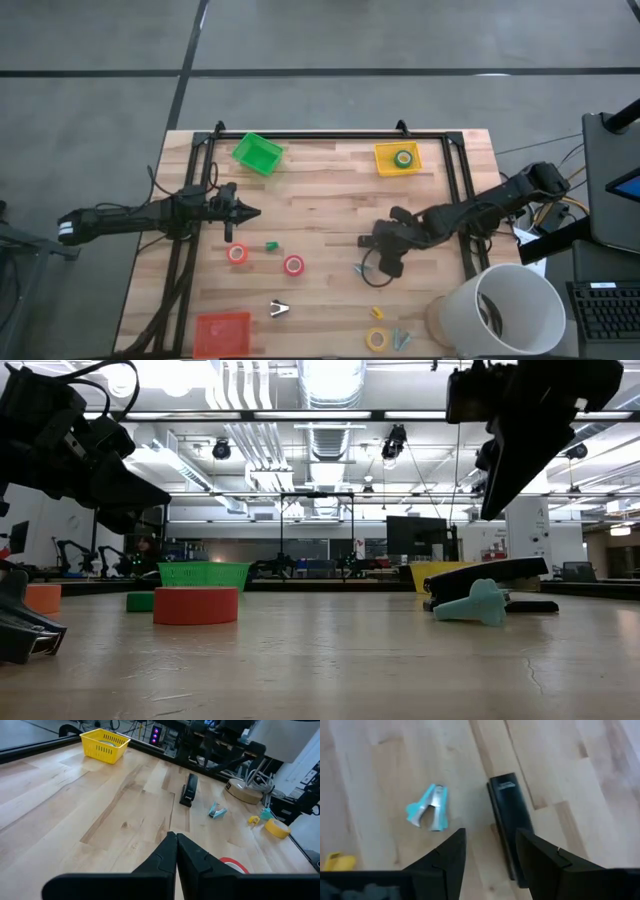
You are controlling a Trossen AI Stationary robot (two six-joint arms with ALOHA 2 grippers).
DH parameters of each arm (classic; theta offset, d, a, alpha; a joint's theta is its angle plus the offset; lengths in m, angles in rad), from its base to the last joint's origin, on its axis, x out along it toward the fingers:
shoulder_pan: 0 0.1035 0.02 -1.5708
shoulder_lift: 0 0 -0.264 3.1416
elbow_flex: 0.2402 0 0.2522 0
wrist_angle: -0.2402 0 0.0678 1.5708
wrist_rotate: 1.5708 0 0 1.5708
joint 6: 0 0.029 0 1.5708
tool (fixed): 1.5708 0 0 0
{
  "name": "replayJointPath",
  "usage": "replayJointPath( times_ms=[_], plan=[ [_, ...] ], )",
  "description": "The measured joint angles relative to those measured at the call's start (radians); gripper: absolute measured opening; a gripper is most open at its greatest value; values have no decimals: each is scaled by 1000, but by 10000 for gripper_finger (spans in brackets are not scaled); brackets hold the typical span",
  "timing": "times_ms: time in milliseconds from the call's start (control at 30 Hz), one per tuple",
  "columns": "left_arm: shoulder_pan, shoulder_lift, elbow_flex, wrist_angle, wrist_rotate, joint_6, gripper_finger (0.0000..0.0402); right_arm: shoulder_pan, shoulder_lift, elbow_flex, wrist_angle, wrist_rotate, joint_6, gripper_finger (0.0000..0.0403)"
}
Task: Pick and place Stapler, Stapler remover, tape
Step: Put the yellow tape into the yellow bin
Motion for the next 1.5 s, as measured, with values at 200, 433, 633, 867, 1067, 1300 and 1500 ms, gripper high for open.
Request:
replayJointPath(
  times_ms=[200,433,633,867,1067,1300,1500],
  plan=[
    [0,0,0,0,0,0,12,50,3,0,105,-35,11,154],
    [0,0,0,0,0,0,12,123,59,0,243,-38,31,145],
    [0,0,0,0,0,0,12,196,167,30,288,-84,4,144],
    [0,0,0,0,0,0,12,235,276,118,279,-87,-171,135],
    [0,0,0,0,0,0,12,240,369,256,204,-119,-366,132],
    [0,0,0,0,0,0,12,252,489,423,95,-163,-613,131],
    [0,0,0,0,0,0,12,271,583,577,-41,-162,-726,136]
  ],
)
